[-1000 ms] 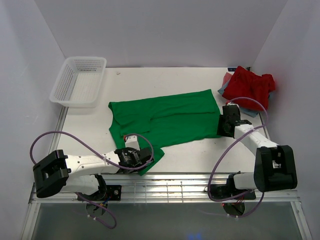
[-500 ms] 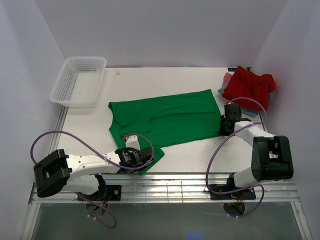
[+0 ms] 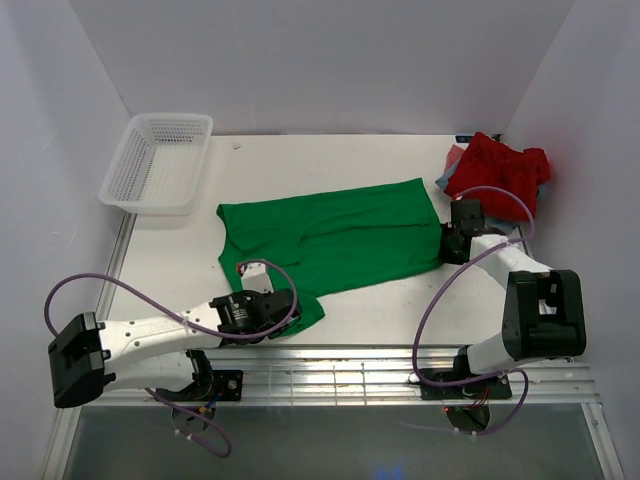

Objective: Fold and stack the t-shirts
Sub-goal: Fold the tshirt

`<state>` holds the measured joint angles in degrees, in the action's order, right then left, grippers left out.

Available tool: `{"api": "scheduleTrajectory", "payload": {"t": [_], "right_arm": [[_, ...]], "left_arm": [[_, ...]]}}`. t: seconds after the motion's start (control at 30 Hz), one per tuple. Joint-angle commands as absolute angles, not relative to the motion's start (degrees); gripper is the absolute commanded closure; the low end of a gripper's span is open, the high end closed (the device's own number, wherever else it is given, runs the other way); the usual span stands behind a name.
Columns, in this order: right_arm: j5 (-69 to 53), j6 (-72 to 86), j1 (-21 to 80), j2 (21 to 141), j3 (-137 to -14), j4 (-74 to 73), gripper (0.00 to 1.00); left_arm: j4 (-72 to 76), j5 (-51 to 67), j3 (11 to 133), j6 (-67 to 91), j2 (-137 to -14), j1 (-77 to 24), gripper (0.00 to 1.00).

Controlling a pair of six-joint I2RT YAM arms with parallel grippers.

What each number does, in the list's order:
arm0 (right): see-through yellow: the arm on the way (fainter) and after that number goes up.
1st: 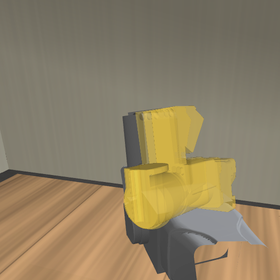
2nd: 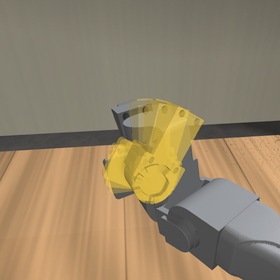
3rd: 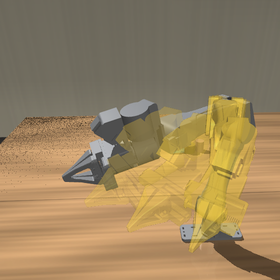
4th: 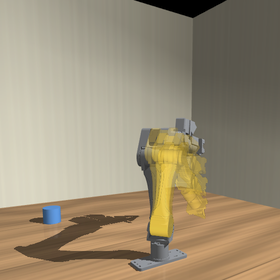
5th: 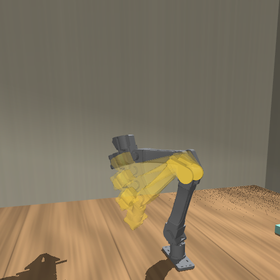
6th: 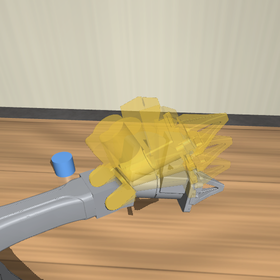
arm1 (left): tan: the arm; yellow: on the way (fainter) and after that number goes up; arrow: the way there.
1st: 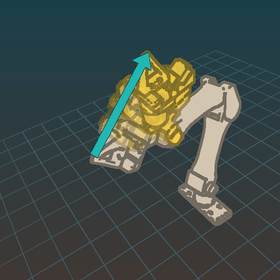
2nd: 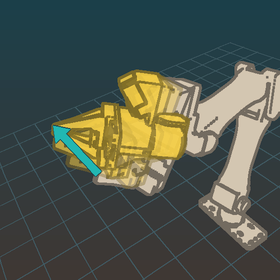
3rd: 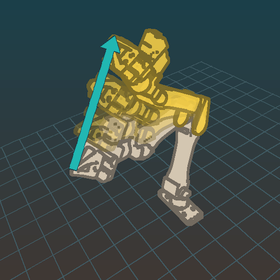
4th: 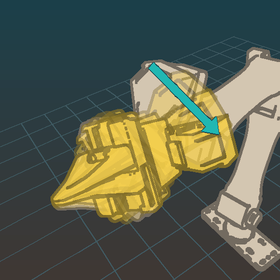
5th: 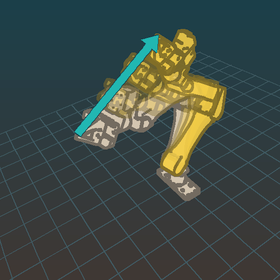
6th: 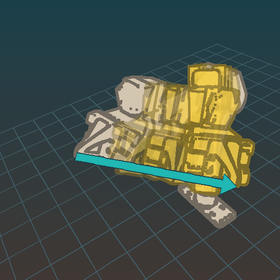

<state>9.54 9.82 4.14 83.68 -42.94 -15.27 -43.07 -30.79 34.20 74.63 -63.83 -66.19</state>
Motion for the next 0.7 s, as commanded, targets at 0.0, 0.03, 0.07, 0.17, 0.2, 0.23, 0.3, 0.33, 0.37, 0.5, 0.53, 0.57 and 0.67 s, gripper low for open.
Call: {"api": "scheduleTrajectory", "payload": {"t": [0.0,0.03,0.07,0.17,0.2,0.23,0.3,0.33,0.37,0.5,0.53,0.57,0.67], "right_arm": [[8.26,8.70,3.87,83.66,-50.00,-18.01,0.92],[8.09,8.53,3.87,84.28,-51.05,-18.37,0.92],[7.65,8.26,3.87,85.16,-52.98,-18.63,0.92],[7.21,7.82,3.87,88.76,-56.41,-19.69,0.92],[6.95,7.65,3.87,90.34,-57.03,-19.69,0.92],[6.86,7.65,3.87,91.13,-57.65,-19.77,0.92],[6.24,7.47,3.87,93.32,-59.40,-19.60,0.92],[5.98,7.38,3.87,94.12,-60.11,-19.69,0.92],[5.80,7.30,3.87,94.91,-60.81,-20.04,0.92],[5.10,6.68,3.95,100.00,-65.81,-21.18,0.92],[4.92,6.42,3.87,100.72,-66.70,-21.36,0.92],[4.40,6.33,3.87,101.51,-67.58,-21.97,0.92],[3.96,5.89,3.96,104.06,-71.18,-22.85,0.92]], "left_arm": [[-45.62,-37.35,39.37,73.58,-59.78,-65.22,1.00],[-45.44,-37.96,40.07,72.96,-59.24,-64.87,1.00],[-45.09,-38.58,41.21,72.08,-58.80,-64.25,1.00],[-41.58,-38.85,42.01,66.46,-57.92,-60.22,1.00],[-38.70,-37.19,42.01,64.79,-57.92,-56.99,1.00],[-36.84,-36.13,41.75,60.95,-57.92,-55.30,1.00],[-32.02,-33.07,40.78,57.50,-58.18,-50.39,1.00],[-30.86,-32.35,40.69,54.96,-58.88,-48.97,1.00],[-29.81,-31.82,40.61,53.71,-59.41,-47.74,1.00],[-23.92,-28.57,42.35,48.79,-62.75,-42.28,1.00],[-23.12,-27.17,42.89,48.08,-63.45,-41.58,1.00],[-22.42,-26.72,43.59,46.68,-64.68,-40.96,1.00],[-20.48,-24.88,46.49,44.92,-66.35,-38.59,1.00]]}}
